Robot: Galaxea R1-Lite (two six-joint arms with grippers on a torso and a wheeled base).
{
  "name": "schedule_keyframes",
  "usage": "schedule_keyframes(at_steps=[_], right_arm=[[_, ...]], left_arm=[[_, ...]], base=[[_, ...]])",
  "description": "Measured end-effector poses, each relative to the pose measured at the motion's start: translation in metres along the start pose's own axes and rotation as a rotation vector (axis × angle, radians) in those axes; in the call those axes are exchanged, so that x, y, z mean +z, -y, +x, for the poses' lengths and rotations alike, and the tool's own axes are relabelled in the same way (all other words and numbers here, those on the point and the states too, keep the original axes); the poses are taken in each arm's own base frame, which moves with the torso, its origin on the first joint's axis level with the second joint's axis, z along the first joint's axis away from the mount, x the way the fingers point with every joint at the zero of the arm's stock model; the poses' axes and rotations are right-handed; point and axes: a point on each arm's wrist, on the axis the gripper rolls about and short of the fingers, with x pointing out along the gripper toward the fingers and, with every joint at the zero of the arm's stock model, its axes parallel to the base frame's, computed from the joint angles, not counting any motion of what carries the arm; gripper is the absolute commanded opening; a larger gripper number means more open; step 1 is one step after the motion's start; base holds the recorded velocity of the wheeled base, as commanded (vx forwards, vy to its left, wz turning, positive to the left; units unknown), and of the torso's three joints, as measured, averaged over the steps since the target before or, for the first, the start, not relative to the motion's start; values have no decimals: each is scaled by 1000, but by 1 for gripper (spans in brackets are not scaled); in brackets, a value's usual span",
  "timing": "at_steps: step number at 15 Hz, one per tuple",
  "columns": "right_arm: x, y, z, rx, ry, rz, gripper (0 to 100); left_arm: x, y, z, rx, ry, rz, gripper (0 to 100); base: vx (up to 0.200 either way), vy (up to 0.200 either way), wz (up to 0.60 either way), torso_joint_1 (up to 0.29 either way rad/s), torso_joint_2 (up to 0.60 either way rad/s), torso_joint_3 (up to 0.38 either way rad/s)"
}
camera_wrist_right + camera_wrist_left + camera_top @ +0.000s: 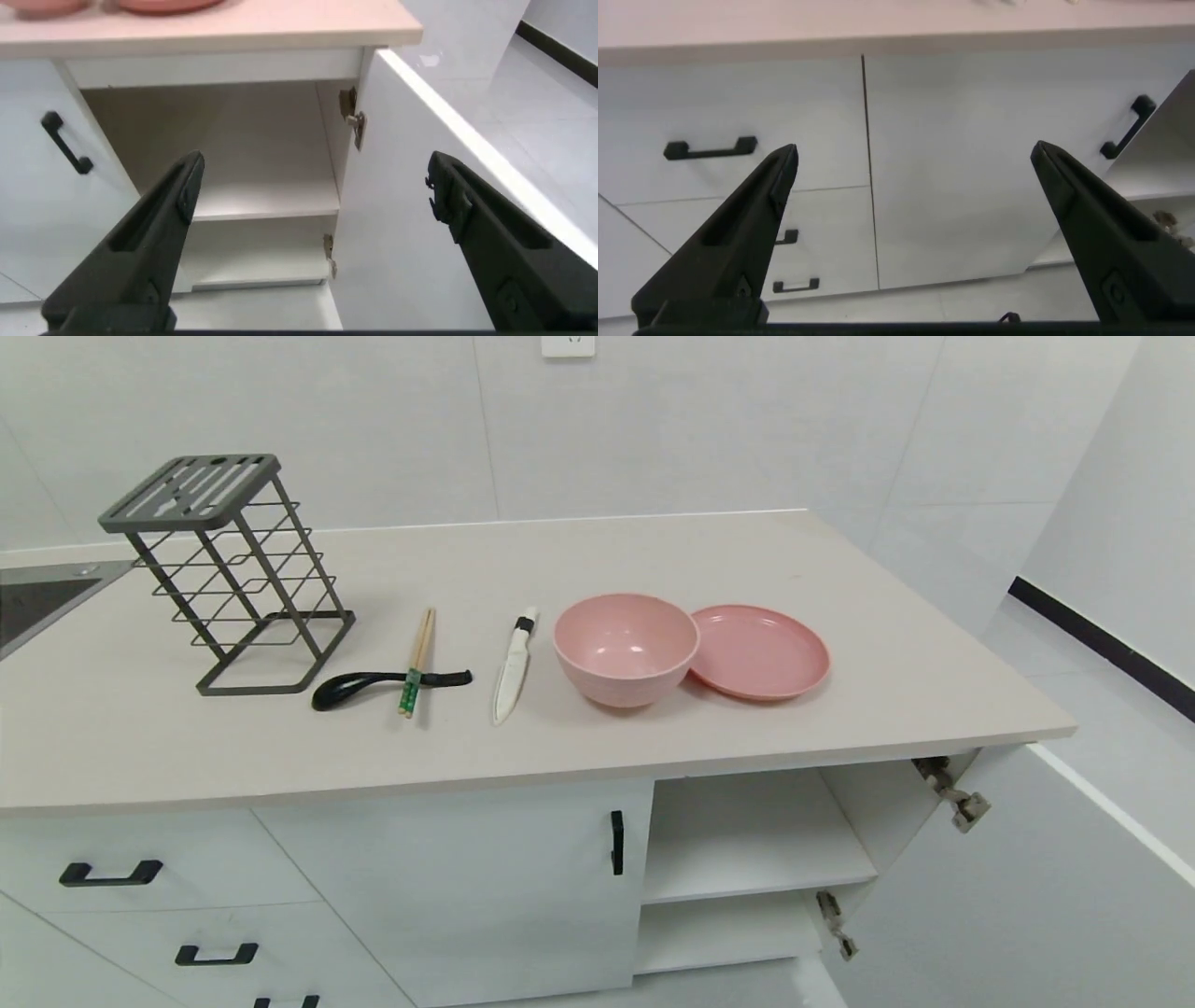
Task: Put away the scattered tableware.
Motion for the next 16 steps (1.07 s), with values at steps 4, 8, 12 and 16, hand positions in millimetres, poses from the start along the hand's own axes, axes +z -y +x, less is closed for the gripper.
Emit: schedule_keyframes(at_steps=[4, 8, 12, 16], right_arm=[[0, 0, 0, 0, 0, 0, 100], [0, 0, 0, 2, 0, -3, 100], [0, 0, 0, 1, -1, -2, 100], [0, 0, 0, 0, 0, -2, 100]], left_arm=[[0, 0, 0, 0, 1, 0, 100], [0, 0, 0, 0, 0, 0, 100], [0, 0, 0, 0, -2, 2, 100], [0, 0, 0, 0, -1, 2, 100]], base=[[0, 0, 0, 220, -492, -270], [0, 0, 0, 60, -128, -72], [0, 0, 0, 24, -47, -23], [0, -50, 0, 200, -436, -228]])
